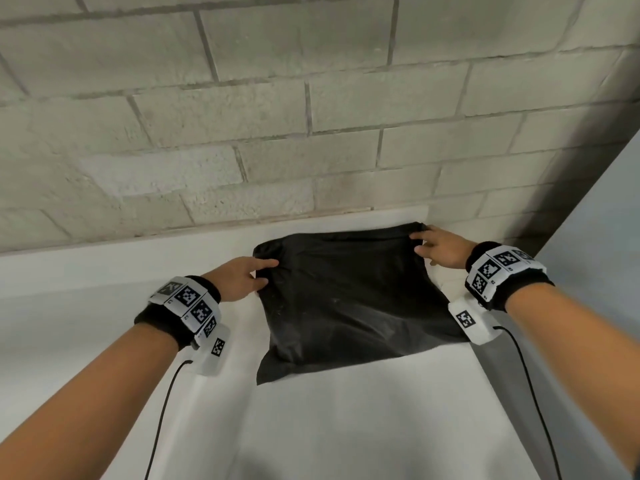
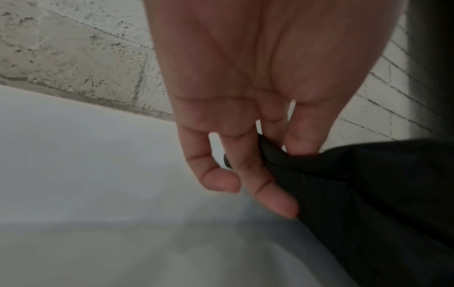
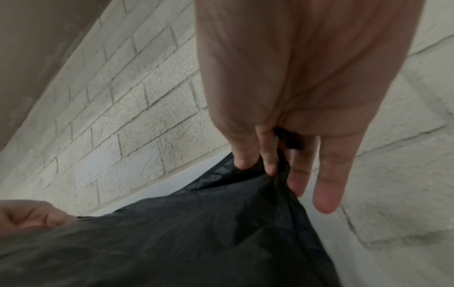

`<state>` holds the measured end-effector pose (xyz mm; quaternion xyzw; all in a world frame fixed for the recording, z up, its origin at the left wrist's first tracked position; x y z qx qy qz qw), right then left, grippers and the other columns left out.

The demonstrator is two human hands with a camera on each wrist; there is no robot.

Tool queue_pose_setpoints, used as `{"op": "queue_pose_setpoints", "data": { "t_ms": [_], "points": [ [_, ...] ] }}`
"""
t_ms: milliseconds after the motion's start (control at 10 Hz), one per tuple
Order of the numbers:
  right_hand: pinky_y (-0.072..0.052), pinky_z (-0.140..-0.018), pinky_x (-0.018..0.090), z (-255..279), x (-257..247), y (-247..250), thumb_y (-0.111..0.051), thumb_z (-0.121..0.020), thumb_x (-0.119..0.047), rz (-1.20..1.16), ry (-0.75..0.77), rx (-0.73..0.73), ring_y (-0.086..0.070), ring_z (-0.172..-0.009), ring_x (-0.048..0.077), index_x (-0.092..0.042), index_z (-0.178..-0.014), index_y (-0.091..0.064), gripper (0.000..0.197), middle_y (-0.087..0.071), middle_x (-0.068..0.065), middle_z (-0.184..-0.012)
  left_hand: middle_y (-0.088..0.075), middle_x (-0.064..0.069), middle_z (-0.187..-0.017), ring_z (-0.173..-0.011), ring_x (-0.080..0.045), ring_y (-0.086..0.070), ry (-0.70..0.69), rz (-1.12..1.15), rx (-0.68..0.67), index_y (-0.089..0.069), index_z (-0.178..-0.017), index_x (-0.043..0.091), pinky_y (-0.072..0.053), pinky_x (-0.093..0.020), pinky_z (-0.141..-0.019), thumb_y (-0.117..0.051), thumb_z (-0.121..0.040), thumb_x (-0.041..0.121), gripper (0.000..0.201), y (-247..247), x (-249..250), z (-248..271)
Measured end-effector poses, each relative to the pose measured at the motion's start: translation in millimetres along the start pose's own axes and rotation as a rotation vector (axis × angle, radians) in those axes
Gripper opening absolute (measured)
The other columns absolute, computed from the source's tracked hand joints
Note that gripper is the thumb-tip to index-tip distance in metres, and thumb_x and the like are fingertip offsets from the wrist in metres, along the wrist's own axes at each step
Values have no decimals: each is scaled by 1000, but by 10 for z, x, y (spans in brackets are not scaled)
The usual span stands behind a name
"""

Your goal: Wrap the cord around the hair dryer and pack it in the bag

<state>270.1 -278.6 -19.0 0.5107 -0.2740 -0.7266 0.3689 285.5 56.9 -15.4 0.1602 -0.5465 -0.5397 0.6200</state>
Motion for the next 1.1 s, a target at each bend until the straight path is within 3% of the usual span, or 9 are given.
{"op": "queue_pose_setpoints", "data": {
  "t_ms": [100,200,300,400,500,700,800,900,1100],
  "points": [
    [-48,-92,41,-88,63,-74,-43,-96,-13,0,-44,-50,-50,-103,30,-5,-140,-32,47,-32,20,-140,-45,-9,-138,-99,-18,-53,13,-31,-46,-40,-136,22,-33,-21,-93,-48,-93,16,44,-10,-25,-66],
    [-48,-92,38,-142,132,-166,-43,-96,-14,5,-117,-132,-52,-111,34,-4,-142,-28,49,-42,19,-133,-57,-14,-126,-96,-15,-52,50,-112,-103,-42,-134,25,-32,-21,-91,-47,-93,22,41,-23,-87,-128],
    [-50,-71,25,-160,153,-253,-44,-96,-18,64,-169,-210,-53,-115,35,-2,-142,-26,51,-41,17,-138,-60,-12,-122,-100,-15,-52,102,-170,-157,-41,-134,29,-33,-24,-95,-45,-93,26,41,-55,-173,-171],
    [-41,-62,13,-183,181,-294,-45,-96,-22,85,-176,-238,-58,-102,32,-4,-142,-26,54,-38,16,-144,-58,-11,-125,-104,-16,-52,119,-186,-182,-39,-135,30,-32,-24,-96,-44,-94,28,42,-90,-201,-185],
    [-43,-60,14,-198,212,-297,-47,-95,-21,71,-166,-233,-53,-91,23,-6,-143,-27,54,-39,16,-143,-52,-9,-133,-116,-22,-52,146,-202,-236,-28,-141,28,-31,-27,-102,-41,-95,30,48,-167,-180,-165],
    [-49,-81,30,-100,219,-264,-48,-94,-19,107,-125,-215,-49,-115,30,-16,-136,-41,43,-43,14,-137,-58,-14,-122,-106,-25,-59,167,-190,-216,-21,-143,27,-35,-29,-101,-40,-95,33,52,-235,-151,-93],
    [-47,-84,28,2,187,-235,-49,-94,-20,134,-91,-184,-49,-110,25,-19,-134,-44,41,-52,6,-122,-58,-12,-120,-97,-24,-58,178,-175,-142,-26,-142,27,-39,-27,-95,-43,-94,34,51,-224,-206,-57],
    [-34,-103,30,101,134,-207,-50,-93,-21,213,-62,-133,-43,-126,28,-19,-133,-46,40,-43,13,-139,-57,-11,-121,-111,-25,-53,186,-147,-53,-35,-138,24,-36,-29,-100,-48,-92,32,49,-161,-244,8],
    [-35,-102,33,280,0,-205,-54,-90,-26,276,-55,-55,-43,-123,33,-22,-131,-47,42,-37,20,-137,-59,-9,-121,-116,-24,-51,120,-125,13,-47,-130,16,-34,-26,-99,-51,-91,28,41,-26,-166,173]
  ]
}}
Point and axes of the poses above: each hand's wrist, its own z-axis away from the middle knuckle, its own y-axis out of the back of the hand, x = y × z, the point moved 6 cm from there along -z, towards the middle knuckle
